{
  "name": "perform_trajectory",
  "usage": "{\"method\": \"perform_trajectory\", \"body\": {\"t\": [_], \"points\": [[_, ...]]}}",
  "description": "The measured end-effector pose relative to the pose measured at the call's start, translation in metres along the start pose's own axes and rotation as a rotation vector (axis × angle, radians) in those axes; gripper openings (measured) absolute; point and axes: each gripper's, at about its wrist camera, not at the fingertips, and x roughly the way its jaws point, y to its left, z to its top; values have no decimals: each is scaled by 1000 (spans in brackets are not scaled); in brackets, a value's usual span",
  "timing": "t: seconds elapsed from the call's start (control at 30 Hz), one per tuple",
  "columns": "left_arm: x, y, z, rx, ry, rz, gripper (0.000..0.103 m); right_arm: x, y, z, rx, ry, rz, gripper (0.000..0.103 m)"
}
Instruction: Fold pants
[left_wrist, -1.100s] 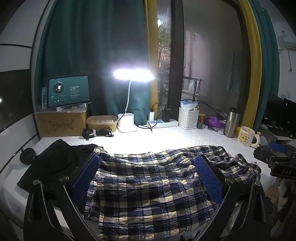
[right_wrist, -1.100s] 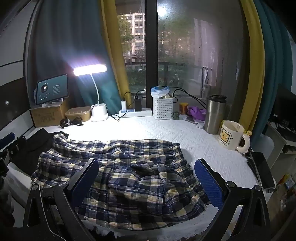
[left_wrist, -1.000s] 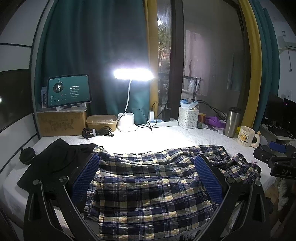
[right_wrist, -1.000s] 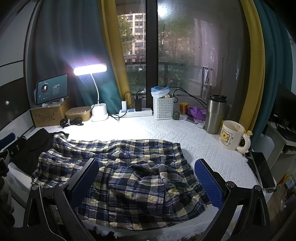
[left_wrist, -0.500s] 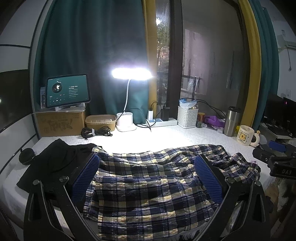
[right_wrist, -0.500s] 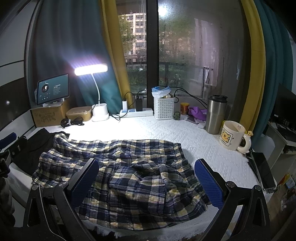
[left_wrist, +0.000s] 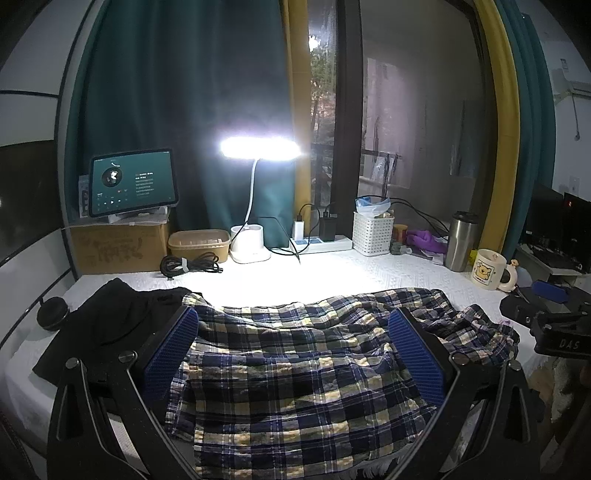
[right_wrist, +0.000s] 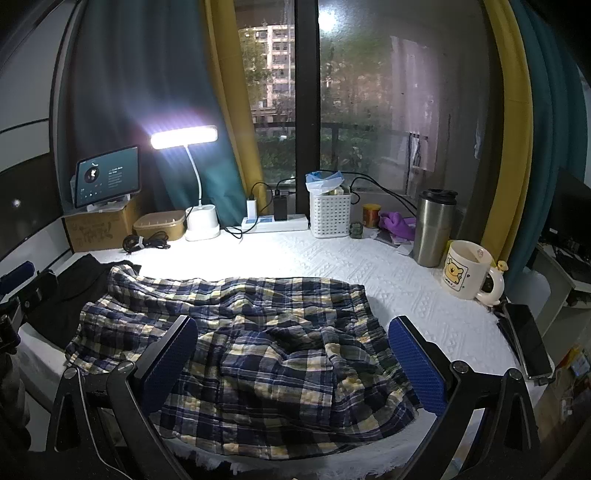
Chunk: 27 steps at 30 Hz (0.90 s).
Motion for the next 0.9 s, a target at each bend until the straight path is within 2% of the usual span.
{"method": "perform_trajectory", "body": {"t": [0.27, 0.43, 0.5, 0.57, 0.77, 0.9], "points": [[7, -1, 2, 12, 16, -24, 102, 6, 0, 1, -12, 4, 3, 103], [29, 7, 9, 18, 27, -25, 102, 27, -6, 10, -25, 18, -11, 103], [38, 14, 12, -16, 1, -29, 102, 37, -11, 15, -26, 27, -17, 103], [52, 22, 18, -1, 3, 2, 102, 48, -17, 20, -23, 39, -23, 103], [92, 47, 27, -26, 102, 50, 102, 79, -38, 34, -17, 62, -37, 103], [118, 60, 29, -31, 175, 52, 102, 103, -52, 41, -6, 95, -45, 103]]}}
